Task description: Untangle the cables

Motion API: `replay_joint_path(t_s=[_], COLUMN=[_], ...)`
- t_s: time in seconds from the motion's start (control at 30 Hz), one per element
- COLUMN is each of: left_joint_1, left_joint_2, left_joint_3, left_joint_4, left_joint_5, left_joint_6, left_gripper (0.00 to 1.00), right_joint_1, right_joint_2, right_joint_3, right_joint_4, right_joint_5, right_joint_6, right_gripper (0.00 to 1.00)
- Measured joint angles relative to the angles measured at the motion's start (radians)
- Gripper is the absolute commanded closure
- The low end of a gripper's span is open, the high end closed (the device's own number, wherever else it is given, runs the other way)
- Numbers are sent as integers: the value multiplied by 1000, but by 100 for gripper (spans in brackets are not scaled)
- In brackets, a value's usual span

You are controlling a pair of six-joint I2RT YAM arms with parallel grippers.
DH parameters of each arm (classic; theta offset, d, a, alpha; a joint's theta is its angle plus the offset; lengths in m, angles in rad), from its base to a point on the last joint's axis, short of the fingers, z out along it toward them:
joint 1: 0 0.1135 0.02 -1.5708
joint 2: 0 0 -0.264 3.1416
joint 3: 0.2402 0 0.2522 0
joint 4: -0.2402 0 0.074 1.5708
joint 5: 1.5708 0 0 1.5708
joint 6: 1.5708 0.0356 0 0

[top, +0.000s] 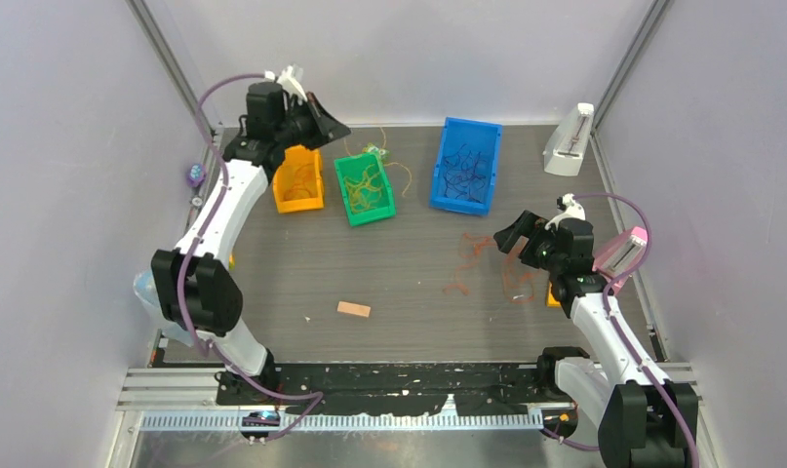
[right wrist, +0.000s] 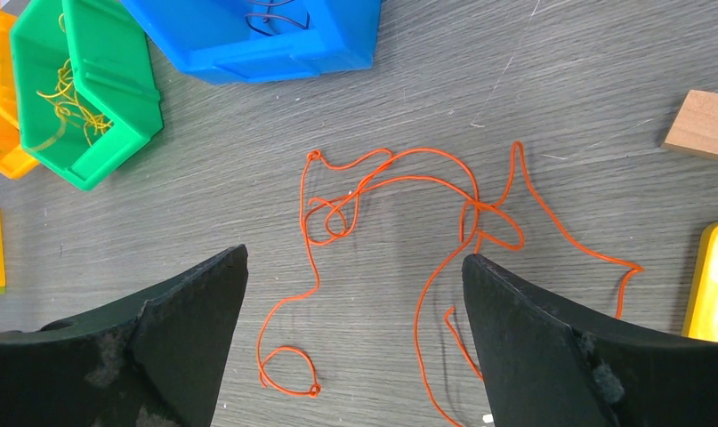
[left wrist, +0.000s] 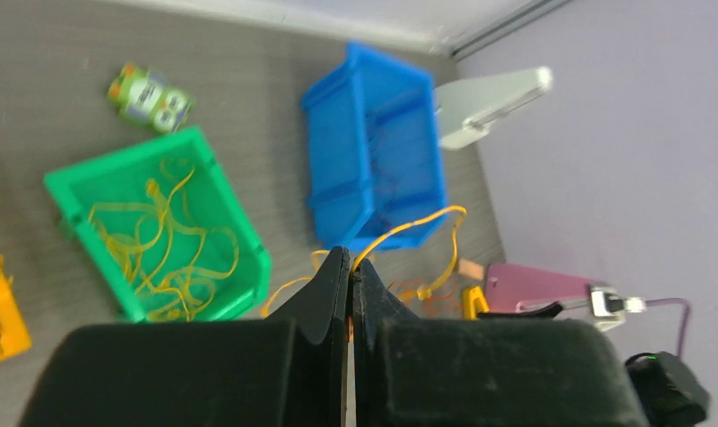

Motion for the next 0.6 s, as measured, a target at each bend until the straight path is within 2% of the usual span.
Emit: replay_joint_path(t_s=[0.17, 0.33, 0.6], left_joint_1=[22, 69, 152], left_joint_2=[69, 126, 127], left_joint_3=[-122, -133, -179], left_joint_4=[18, 27, 108], left_joint_5=[-32, -83, -119], left_joint_6=[3, 9, -3], left_gripper=[100, 100, 100], right_joint_1=[0, 0, 0], right_joint_2=[-5, -5, -5], right_joint_3=[0, 0, 0], right_joint_4=[0, 0, -1], right_joint_5=[0, -1, 0], right_joint_6=[0, 0, 0], right_gripper=[5, 5, 5])
